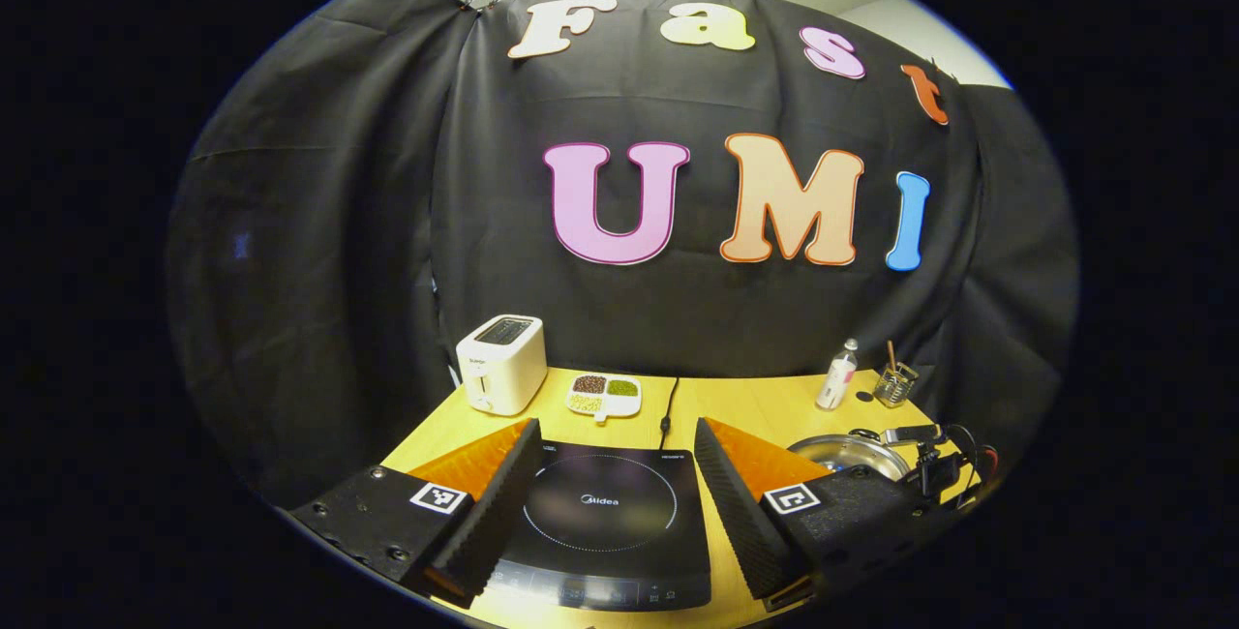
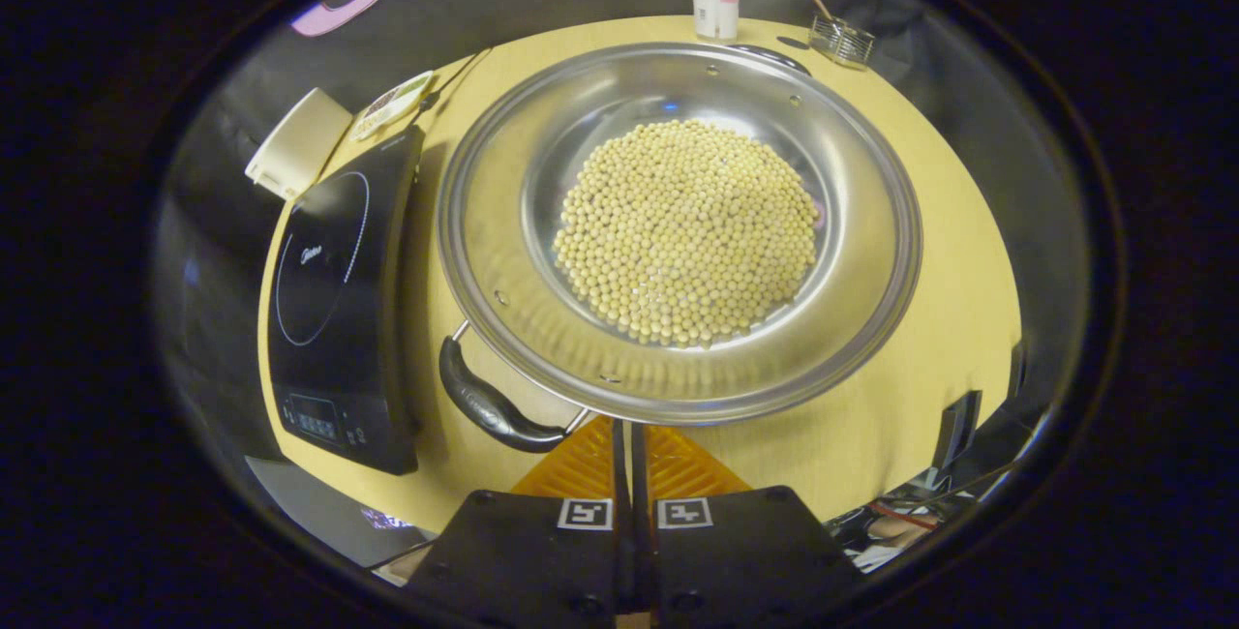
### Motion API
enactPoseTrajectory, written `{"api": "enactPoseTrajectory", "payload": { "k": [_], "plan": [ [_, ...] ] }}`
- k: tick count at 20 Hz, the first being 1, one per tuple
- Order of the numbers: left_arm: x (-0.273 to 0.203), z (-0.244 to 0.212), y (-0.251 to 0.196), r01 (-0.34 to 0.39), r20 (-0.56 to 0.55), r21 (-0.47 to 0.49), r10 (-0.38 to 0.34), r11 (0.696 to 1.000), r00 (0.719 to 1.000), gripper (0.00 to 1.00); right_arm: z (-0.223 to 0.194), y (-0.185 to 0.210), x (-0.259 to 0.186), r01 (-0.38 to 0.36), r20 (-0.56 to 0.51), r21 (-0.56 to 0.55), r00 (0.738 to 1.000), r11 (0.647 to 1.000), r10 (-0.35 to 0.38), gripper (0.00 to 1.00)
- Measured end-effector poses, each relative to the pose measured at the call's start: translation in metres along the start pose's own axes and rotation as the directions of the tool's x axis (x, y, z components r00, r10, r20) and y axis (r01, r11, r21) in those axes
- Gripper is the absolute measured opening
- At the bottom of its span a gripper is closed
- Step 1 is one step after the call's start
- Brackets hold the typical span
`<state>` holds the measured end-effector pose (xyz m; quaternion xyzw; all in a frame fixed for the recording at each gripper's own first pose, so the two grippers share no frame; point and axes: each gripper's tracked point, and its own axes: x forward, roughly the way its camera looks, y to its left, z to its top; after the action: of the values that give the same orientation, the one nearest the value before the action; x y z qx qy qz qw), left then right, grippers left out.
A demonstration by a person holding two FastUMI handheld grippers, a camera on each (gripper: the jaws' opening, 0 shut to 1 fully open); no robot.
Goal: First push the handle of the pot to place it horizontally, then grasp the pot with both hands and set it on the induction cooktop.
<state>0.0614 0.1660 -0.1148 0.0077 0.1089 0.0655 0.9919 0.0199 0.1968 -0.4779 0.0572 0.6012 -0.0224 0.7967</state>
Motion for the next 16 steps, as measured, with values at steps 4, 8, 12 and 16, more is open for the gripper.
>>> {"api": "enactPoseTrajectory", "payload": {
  "k": [4, 8, 12, 16],
  "plan": [
    [0.006, -0.005, 0.002, 0.042, -0.011, -0.004, -0.042, 0.999, 0.999, 0.96, 0.008, 0.02, 0.003, 0.0, 0.017, 0.069, 1.0, 0.998, -0.001, 0.0],
    [0.012, -0.009, 0.008, 0.069, -0.022, -0.016, -0.07, 0.997, 0.997, 0.96, 0.023, 0.048, 0.008, -0.016, 0.046, 0.151, 0.999, 0.988, 0.009, 0.03],
    [0.017, -0.015, 0.016, 0.078, -0.033, -0.034, -0.079, 0.996, 0.996, 0.96, 0.036, 0.071, 0.015, -0.029, 0.064, 0.218, 0.998, 0.976, 0.015, 0.03],
    [0.019, -0.026, 0.026, 0.075, -0.054, -0.035, -0.077, 0.997, 0.996, 0.96, 0.052, 0.09, 0.023, -0.04, 0.081, 0.27, 0.997, 0.962, 0.019, 0.0]
  ]
}}
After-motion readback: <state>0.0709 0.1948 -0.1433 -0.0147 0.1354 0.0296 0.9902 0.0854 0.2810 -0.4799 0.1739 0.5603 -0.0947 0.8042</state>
